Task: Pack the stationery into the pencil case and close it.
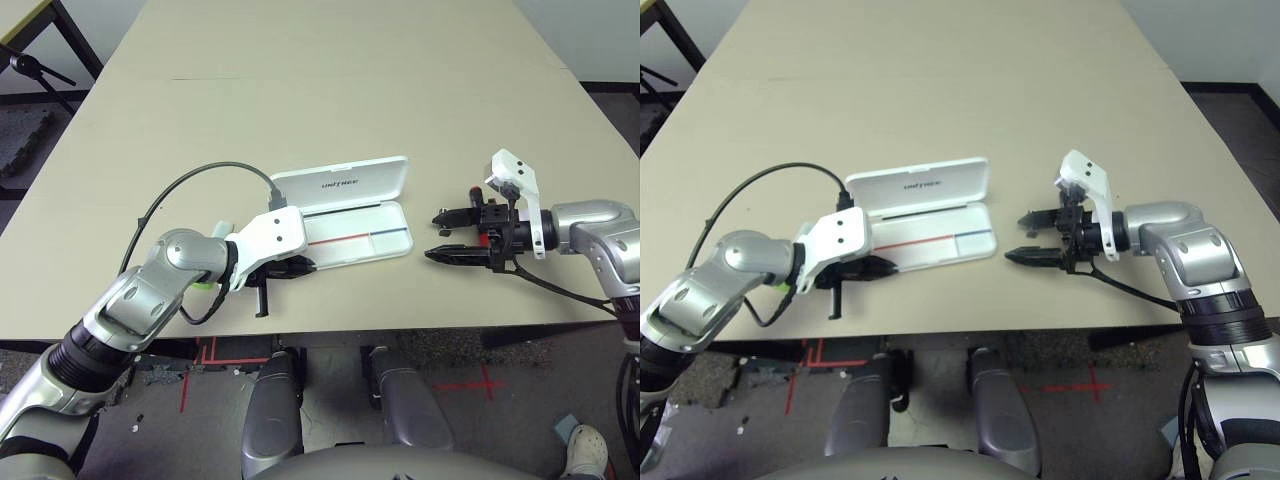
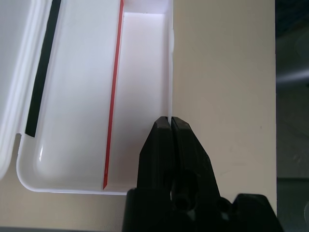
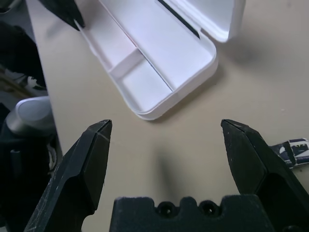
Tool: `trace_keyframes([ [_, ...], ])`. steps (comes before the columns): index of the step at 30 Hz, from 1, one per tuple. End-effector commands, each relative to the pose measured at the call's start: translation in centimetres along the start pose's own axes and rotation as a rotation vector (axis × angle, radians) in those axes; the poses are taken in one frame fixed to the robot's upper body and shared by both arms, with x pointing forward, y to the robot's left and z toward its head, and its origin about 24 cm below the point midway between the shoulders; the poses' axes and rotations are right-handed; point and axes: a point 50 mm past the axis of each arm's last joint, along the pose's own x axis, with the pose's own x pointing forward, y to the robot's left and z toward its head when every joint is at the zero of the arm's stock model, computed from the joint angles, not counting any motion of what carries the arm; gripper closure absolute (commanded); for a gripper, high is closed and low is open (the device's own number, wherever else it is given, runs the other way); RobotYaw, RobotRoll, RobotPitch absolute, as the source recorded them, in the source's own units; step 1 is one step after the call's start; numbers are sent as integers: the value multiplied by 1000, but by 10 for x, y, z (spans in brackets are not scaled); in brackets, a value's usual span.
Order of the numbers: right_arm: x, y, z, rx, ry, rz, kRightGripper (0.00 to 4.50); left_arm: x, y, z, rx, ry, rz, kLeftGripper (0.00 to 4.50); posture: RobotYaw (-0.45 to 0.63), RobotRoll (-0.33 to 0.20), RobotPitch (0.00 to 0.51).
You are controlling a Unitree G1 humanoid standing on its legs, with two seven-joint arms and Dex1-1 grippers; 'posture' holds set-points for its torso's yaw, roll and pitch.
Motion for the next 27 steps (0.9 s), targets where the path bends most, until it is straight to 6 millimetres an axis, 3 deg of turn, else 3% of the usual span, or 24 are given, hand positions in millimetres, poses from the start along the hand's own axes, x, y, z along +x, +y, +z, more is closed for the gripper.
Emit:
trace_keyframes([
  [1,2,6,-4,10,26,41,0,-1,-2,-6,10,15,-10,4465,-56,0,203],
  [10,3,7,-4,1,38,47,0,0,-3,-14,-3,26,-2,4465,-50,0,201],
  [13,4,6,-4,-4,40,46,0,1,-3,-16,-2,29,5,3779,-50,0,201],
  [17,4,4,-2,-7,28,40,0,-3,-4,-12,11,17,2,2314,-43,0,198],
  [23,-2,2,3,9,-15,36,0,-22,-4,22,56,-132,13,27,-48,0,197],
  [27,-8,5,14,20,-115,55,0,-38,0,38,68,-221,54,27,-53,0,197],
])
